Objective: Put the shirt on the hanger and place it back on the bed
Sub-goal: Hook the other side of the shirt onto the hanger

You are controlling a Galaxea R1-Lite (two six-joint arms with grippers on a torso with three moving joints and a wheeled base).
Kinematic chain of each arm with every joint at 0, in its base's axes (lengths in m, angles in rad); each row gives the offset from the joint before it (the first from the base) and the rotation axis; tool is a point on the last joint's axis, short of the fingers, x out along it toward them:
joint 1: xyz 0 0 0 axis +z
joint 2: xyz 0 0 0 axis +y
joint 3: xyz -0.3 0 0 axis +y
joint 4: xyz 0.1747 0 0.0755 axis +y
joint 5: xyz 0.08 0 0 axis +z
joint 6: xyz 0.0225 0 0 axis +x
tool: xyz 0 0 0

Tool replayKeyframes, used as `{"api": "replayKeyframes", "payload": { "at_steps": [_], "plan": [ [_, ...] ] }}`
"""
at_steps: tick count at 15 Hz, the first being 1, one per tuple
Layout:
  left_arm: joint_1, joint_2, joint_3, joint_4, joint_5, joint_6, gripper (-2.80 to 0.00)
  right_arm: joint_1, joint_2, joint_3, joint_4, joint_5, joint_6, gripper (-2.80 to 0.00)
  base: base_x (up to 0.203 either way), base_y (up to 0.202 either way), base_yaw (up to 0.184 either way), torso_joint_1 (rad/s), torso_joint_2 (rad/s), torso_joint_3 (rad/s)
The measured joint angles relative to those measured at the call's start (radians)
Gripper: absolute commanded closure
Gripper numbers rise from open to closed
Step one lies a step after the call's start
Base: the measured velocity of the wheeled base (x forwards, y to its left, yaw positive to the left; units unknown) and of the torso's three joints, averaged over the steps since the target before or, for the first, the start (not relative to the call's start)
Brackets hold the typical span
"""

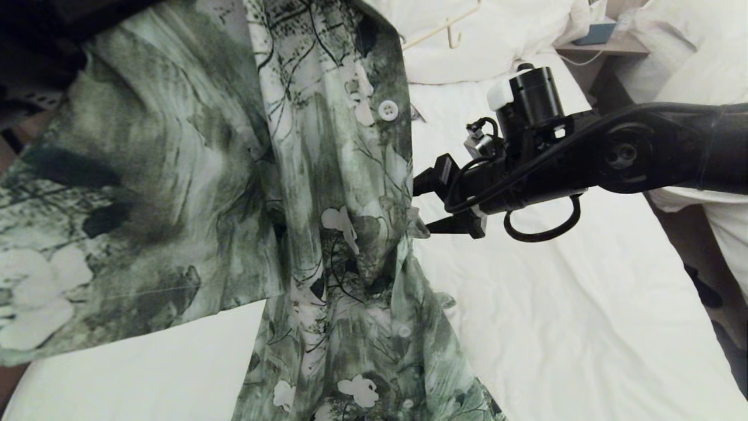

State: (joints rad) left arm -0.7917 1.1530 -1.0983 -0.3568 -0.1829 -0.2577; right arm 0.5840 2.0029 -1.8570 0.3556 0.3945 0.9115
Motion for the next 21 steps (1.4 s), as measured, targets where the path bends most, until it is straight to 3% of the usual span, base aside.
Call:
{"api": "replayKeyframes", "payload": {
  "at_steps": [7,11,21],
  "plan": [
    [0.001,-0.011,-0.005,0.000,0.001,-0.002,0.00,0.031,0.020,-0.018,-0.030,-0.042,-0.001,0.00,0.000,0.000,0.000,0.000,0.00,0.000],
    [0.002,-0.022,0.027,0.007,0.006,-0.003,0.00,-0.026,-0.036,-0.007,-0.024,-0.134,0.002,0.00,0.000,0.000,0.000,0.000,0.00,0.000],
    [-0.001,-0.012,0.048,0.058,0.023,0.002,0.00,-0.150,-0.144,-0.022,-0.030,-0.175,0.001,0.00,0.000,0.000,0.000,0.000,0.00,0.000]
  ]
}}
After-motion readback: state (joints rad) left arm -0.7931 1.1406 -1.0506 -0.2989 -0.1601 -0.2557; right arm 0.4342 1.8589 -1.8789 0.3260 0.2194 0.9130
